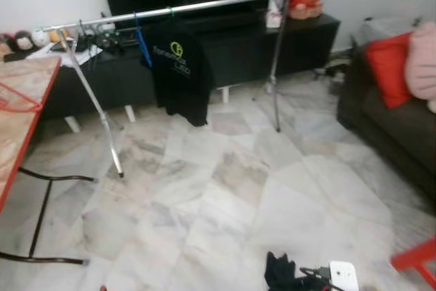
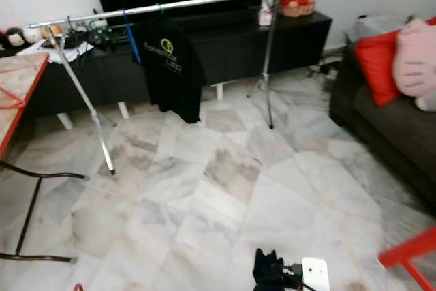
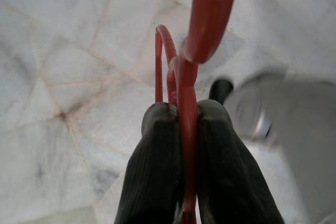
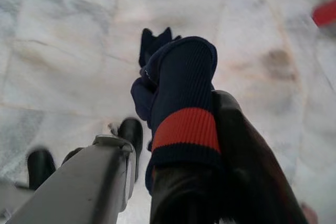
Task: Hang hanger
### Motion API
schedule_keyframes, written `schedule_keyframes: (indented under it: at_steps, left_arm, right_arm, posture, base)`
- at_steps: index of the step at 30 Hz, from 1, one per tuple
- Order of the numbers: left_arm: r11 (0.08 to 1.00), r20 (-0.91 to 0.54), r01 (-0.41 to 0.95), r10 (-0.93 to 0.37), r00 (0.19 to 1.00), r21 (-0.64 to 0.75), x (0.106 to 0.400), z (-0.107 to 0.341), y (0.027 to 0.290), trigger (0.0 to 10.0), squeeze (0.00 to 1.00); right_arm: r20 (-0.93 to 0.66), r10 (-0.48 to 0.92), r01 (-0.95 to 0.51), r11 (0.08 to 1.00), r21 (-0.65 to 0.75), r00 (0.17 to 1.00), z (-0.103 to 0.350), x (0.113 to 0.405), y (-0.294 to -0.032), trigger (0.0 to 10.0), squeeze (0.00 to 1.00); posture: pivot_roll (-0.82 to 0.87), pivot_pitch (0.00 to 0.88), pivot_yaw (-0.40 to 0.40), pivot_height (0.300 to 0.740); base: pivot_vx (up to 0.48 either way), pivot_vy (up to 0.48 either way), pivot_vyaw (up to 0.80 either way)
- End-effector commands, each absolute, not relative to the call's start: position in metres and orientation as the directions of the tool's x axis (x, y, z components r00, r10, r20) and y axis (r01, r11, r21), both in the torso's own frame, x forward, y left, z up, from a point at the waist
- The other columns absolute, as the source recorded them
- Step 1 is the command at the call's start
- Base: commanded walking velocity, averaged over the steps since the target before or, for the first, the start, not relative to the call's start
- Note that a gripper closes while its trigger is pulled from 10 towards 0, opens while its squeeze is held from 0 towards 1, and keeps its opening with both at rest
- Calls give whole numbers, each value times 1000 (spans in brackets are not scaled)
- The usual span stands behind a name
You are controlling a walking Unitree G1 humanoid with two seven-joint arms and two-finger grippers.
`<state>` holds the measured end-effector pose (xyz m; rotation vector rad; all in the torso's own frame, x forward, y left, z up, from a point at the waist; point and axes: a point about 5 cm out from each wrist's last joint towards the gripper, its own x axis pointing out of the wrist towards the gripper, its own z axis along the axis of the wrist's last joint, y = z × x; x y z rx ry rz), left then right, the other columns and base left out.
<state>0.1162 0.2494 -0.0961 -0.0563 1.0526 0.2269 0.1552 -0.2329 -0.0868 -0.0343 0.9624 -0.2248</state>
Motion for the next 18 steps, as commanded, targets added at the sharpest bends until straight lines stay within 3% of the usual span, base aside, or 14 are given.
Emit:
schedule_keyframes:
  at_steps: [1,8,18]
  left_arm:
    - [973,-862,-218,171,477,72,117,-95,254,10000,0]
    - [973,-860,-220,174,479,74,118,-94,254,10000,0]
    - [969,-826,-223,210,522,105,123,-91,256,10000,0]
  right_arm:
    - [-805,-202,183,976,-119,558,-86,157,-231,10000,0]
    - [-780,-210,186,975,-122,589,-84,160,-231,10000,0]
    - [-722,-244,195,969,-153,648,-79,165,-233,10000,0]
  posture:
    - [-13,0,-13,740]
    - [-15,0,-14,740]
    - [-19,0,-16,740]
  base:
    - [-349,0,0]
    - [-344,0,0]
    - [0,0,0]
